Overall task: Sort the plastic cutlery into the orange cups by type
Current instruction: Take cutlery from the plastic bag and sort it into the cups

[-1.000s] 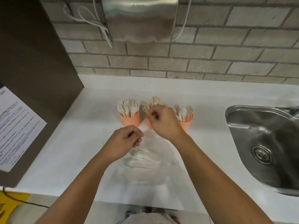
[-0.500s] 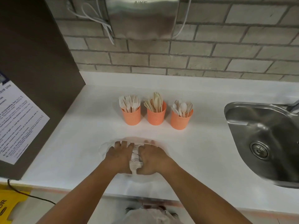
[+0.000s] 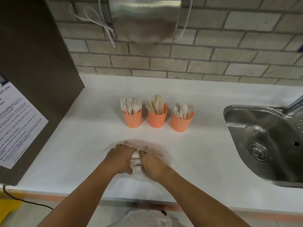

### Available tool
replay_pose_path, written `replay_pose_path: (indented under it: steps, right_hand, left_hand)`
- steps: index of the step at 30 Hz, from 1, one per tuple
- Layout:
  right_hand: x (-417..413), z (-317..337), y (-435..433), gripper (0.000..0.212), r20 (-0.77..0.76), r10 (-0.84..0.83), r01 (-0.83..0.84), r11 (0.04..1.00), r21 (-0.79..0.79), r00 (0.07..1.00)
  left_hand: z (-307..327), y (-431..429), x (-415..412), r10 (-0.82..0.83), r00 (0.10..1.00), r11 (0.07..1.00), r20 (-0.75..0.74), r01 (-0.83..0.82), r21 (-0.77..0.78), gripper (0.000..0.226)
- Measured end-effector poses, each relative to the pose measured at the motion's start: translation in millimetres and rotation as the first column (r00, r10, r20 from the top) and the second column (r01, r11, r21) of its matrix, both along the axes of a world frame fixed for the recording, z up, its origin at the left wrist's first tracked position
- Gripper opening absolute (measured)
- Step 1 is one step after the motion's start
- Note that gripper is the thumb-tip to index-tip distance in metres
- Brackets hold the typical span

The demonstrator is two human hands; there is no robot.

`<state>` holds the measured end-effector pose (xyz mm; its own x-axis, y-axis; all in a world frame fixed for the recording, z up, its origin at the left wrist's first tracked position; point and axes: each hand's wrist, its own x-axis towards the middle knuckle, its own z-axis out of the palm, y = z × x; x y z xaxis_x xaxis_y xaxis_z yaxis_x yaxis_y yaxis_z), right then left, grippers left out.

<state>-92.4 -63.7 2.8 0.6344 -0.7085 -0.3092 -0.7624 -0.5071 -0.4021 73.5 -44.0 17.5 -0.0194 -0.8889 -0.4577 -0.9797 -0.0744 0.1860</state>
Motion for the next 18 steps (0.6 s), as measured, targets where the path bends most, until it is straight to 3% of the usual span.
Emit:
replay_pose_path:
  steps: [5,8,10,12,15,18]
  right_hand:
    - [-6.0,-1.3,-4.5,0.043,0.061,-0.121,0.112,0.985,0.13,0.991]
    - [-13.4,-5.0,-11.5,0.037,0.097,-0.226,0.211,0.967,0.141,0.969]
    - [-18.3,1.7,-16.8,0.035,0.131,-0.271,0.246,0.952,0.18,0.954]
    - [-22.4,8.6,-24.9,0.023,0.193,-0.294,0.266,0.95,0.161,0.936]
    - [-25.3,18.6,-34.3,0.022,0.336,-0.298,0.245,0.95,0.193,0.893]
    - [-23.5,24.3,-37.2,0.01,0.45,-0.288,0.221,0.956,0.195,0.846]
  left_hand:
    - [5.8,-3.8,11.4,0.05,0.997,0.998,-0.066,-0.052,-0.019,0.047]
    - [7.0,-9.9,23.4,0.045,0.97,0.996,-0.239,-0.061,-0.059,0.058]
    - [12.4,-13.1,29.3,0.061,0.9,0.995,-0.432,-0.087,-0.039,0.082]
    - [19.1,-14.2,32.1,0.09,0.834,0.992,-0.544,-0.121,-0.022,0.089]
    - [27.7,-15.5,27.4,0.081,0.726,0.984,-0.683,-0.166,-0.06,0.077]
    - [41.0,-18.7,11.5,0.081,0.603,0.956,-0.794,-0.273,-0.11,0.05]
